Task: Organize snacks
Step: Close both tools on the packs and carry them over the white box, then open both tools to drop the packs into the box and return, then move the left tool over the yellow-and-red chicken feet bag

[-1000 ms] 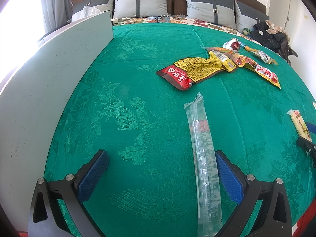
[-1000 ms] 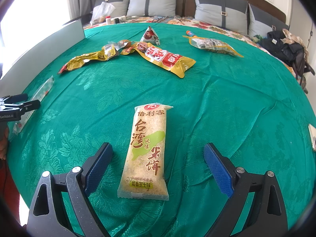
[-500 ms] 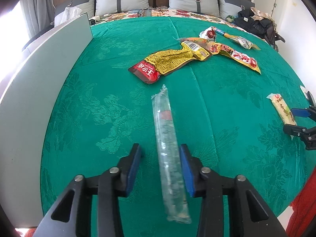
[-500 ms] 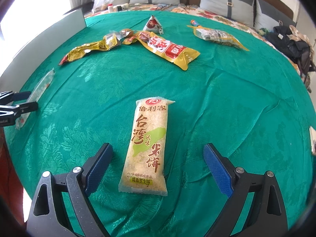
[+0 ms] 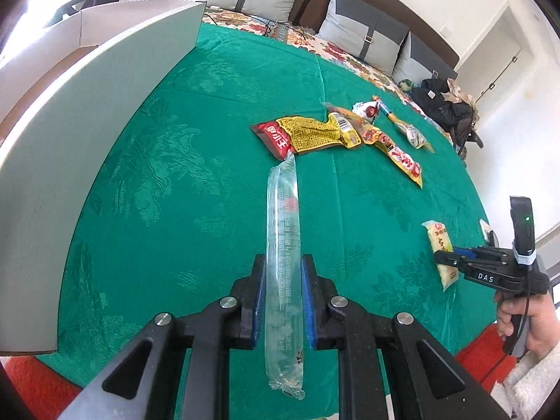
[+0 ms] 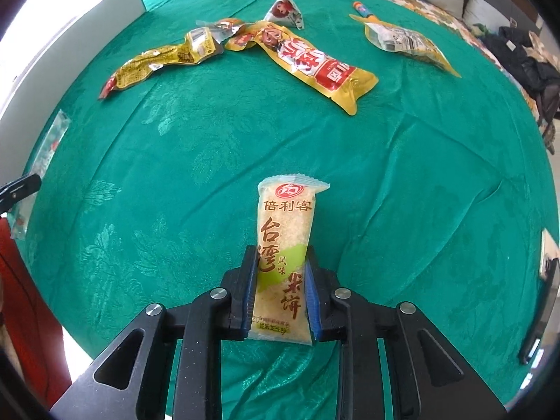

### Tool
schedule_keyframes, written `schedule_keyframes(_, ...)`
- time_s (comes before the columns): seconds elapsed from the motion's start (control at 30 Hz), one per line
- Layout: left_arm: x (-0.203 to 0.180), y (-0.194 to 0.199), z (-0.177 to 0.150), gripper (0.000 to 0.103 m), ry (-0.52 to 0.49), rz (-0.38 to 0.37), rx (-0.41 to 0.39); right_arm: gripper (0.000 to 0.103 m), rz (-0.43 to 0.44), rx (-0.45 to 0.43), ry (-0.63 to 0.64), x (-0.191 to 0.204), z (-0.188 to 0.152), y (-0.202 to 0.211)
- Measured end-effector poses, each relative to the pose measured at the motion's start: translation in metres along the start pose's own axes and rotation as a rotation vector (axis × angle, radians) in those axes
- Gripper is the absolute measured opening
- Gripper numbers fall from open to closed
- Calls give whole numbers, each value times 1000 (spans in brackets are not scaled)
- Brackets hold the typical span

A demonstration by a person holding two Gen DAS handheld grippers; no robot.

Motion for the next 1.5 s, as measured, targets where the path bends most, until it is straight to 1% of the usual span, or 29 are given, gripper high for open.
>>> schedule_keyframes(0.07, 1, 20, 4, 18, 22, -30, -39, 25, 69, 9, -44, 7, -3, 9)
schedule_keyframes(0.13, 7, 43, 8, 18, 51, -49, -79, 25, 154, 18, -77, 22, -3, 20)
schedule_keyframes(0.2, 20, 68, 14, 18, 87, -52, -125, 26, 238, 8, -72, 54, 3, 35)
schedule_keyframes(0.27, 40, 95, 21, 18, 123, -27, -164, 26, 341, -16, -45, 96, 14, 56)
schedule_keyframes(0.33, 67, 118, 27, 18, 150, 31, -188, 26, 450, -43, -3, 146, 29, 80)
schedule_keyframes(0.43, 115, 146, 32, 18, 181, 182, -198, 26, 596, -83, 74, 229, 41, 115)
schedule_keyframes(0.5, 147, 157, 32, 18, 211, 268, -188, 26, 670, -94, 126, 280, 48, 132)
schedule_keyframes(0.57, 177, 159, 28, 19, 231, 368, -152, 26, 715, -106, 174, 326, 51, 140)
schedule_keyframes(0.6, 190, 159, 24, 28, 242, 426, -126, 32, 735, -120, 185, 345, 52, 143)
schedule_keyframes(0.63, 203, 159, 17, 47, 256, 473, -99, 41, 751, -125, 193, 361, 52, 143)
schedule_keyframes(0.67, 211, 161, 9, 56, 273, 503, -84, 71, 749, -122, 200, 372, 52, 142)
schedule_keyframes(0.7, 216, 165, 1, 68, 289, 515, -89, 76, 738, -134, 202, 377, 51, 140)
schedule_keyframes(0.73, 217, 168, -7, 74, 303, 517, -108, 75, 733, -149, 207, 374, 48, 138)
schedule_keyframes(0.77, 218, 174, -14, 76, 316, 514, -131, 75, 729, -159, 217, 369, 44, 134)
schedule_keyframes(0.8, 216, 179, -20, 80, 328, 511, -152, 75, 716, -169, 227, 353, 39, 128)
schedule_keyframes(0.83, 211, 182, -24, 80, 333, 504, -170, 75, 680, -183, 238, 334, 34, 120)
schedule_keyframes(0.87, 205, 182, -26, 80, 332, 488, -185, 75, 621, -202, 253, 314, 30, 109)
schedule_keyframes(0.9, 196, 182, -26, 80, 325, 465, -197, 75, 544, -224, 270, 291, 26, 95)
schedule_keyframes(0.93, 185, 181, -23, 80, 313, 436, -207, 75, 453, -245, 287, 265, 22, 78)
schedule_keyframes(1.0, 153, 174, -14, 81, 261, 378, -221, 75, 281, -260, 295, 207, 11, 43)
schedule_keyframes(1.07, 114, 162, 2, 83, 175, 330, -223, 75, 150, -270, 287, 145, 2, 18)
schedule_keyframes(1.13, 71, 144, 19, 94, 69, 283, -219, 75, 52, -296, 257, 86, -7, 8)
schedule_keyframes(1.17, 49, 133, 25, 97, 14, 257, -215, 75, 18, -307, 227, 59, -11, 7)
schedule_keyframes(1.2, 27, 119, 31, 101, -38, 231, -207, 75, -8, -314, 188, 33, -13, 7)
schedule_keyframes(1.27, -13, 84, 39, 101, -132, 194, -165, 75, -46, -325, 96, -12, -12, 6)
schedule_keyframes(1.33, -45, 39, 42, 101, -214, 165, -103, 75, -74, -339, 3, -46, -7, 8)
schedule_keyframes(1.4, -67, -7, 40, 101, -269, 162, -26, 75, -82, -342, -84, -70, 0, 6)
schedule_keyframes(1.43, -74, -28, 39, 101, -287, 170, 6, 75, -83, -343, -119, -81, 3, 3)
schedule_keyframes(1.5, -82, -64, 39, 101, -319, 201, 53, 75, -82, -347, -168, -88, 4, 0)
Point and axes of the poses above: each gripper's, at about its wrist camera, not at the fingertips, and y roughly against the way its jaws point, x to its left, z to its top, the point moved 3 cm from there along -y, roughly the way its jaws point, and after that the axes turned 15 degrees about -y, right-handed, at the moved point
